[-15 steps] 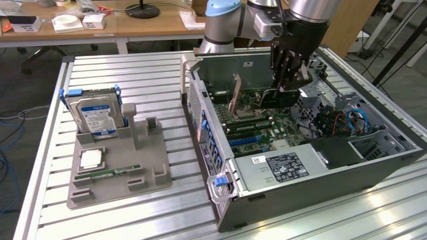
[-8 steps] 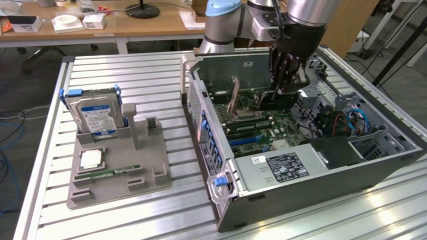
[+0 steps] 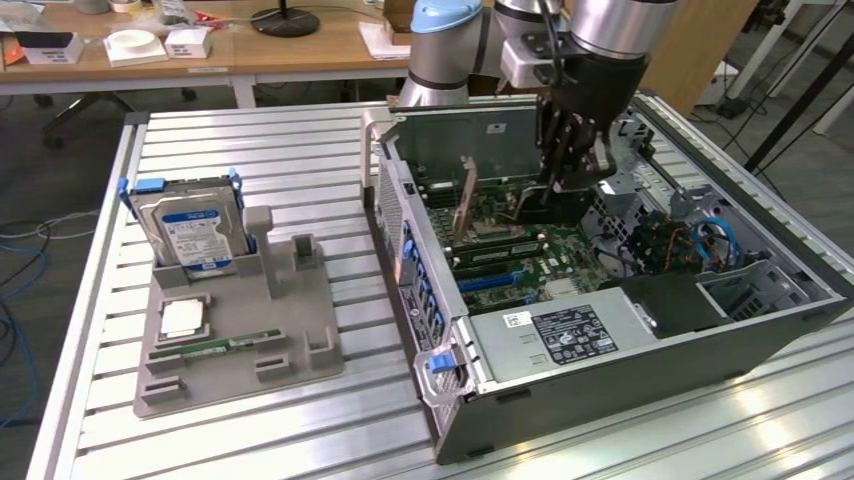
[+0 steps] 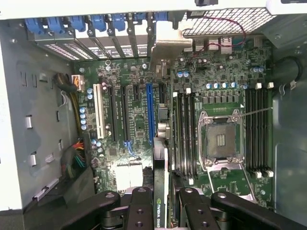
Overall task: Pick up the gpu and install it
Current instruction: 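Insert the gpu into the slot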
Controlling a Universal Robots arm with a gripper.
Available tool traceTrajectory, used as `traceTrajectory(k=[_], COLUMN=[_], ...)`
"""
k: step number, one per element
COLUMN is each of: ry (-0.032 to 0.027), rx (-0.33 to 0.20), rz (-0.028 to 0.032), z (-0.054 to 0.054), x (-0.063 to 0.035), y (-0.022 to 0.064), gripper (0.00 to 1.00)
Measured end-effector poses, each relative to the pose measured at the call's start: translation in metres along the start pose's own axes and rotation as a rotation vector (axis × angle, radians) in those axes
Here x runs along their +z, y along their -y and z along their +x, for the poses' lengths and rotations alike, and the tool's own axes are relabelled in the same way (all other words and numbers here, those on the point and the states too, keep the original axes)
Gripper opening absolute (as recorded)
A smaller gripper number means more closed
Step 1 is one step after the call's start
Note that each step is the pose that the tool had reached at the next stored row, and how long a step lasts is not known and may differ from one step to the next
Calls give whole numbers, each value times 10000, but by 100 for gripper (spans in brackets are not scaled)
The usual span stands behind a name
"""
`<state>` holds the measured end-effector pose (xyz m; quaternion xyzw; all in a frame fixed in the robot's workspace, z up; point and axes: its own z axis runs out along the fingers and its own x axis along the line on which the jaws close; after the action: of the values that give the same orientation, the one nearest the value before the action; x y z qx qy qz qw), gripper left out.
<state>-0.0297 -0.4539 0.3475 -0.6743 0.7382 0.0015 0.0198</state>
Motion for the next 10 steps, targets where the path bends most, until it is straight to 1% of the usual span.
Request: traceTrajectory(k=[10], ry=[-23], rx=[48], rz=[4], z=[3], x=[54], y=[-14], gripper=[25])
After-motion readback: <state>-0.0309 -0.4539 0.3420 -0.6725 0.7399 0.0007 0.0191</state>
